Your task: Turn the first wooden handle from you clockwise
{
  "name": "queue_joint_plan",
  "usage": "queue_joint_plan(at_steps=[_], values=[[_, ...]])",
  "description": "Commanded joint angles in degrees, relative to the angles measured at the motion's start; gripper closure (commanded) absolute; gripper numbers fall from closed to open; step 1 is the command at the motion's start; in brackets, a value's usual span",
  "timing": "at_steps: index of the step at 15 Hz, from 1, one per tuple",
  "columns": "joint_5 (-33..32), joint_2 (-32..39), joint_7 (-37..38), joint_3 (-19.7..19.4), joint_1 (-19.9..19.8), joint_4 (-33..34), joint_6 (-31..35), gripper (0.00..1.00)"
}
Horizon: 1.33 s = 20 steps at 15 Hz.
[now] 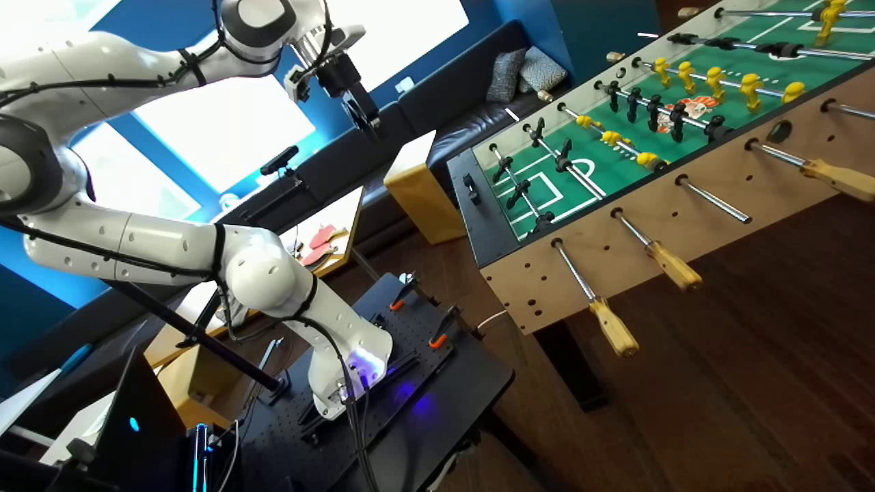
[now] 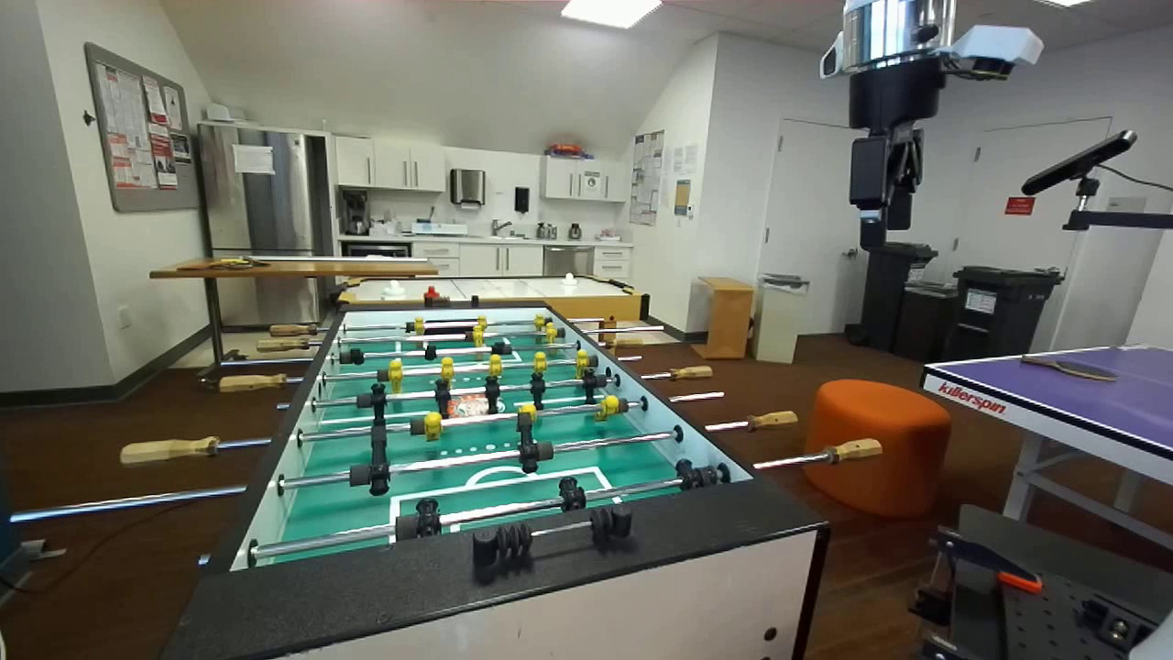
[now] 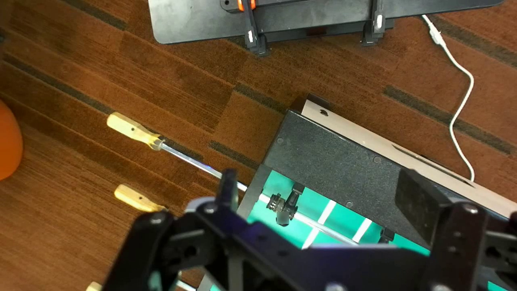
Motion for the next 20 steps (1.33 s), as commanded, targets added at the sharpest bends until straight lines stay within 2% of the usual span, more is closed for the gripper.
queue_joint_plan(at_steps=[1,5,9,11,13,18,20], values=[[-0.07,1.02,0.39,-2.83,-0.92,1.23,1.44,0.00],[1.22,3.08,-0.93,-10.51,-4.94,2.41,4.54,0.00],[3.19,6.48,-3.87,-18.77,-9.05,2.51,10.85,0.00],[4.37,8.28,-5.59,-21.56,-10.50,2.31,13.26,0.00],[3.38,6.69,-5.39,-20.54,-11.28,1.21,12.45,0.00],[3.46,8.22,-5.46,-20.80,-11.88,1.25,13.31,0.00],[6.28,10.95,-6.90,-22.50,-11.45,3.27,11.77,0.00]])
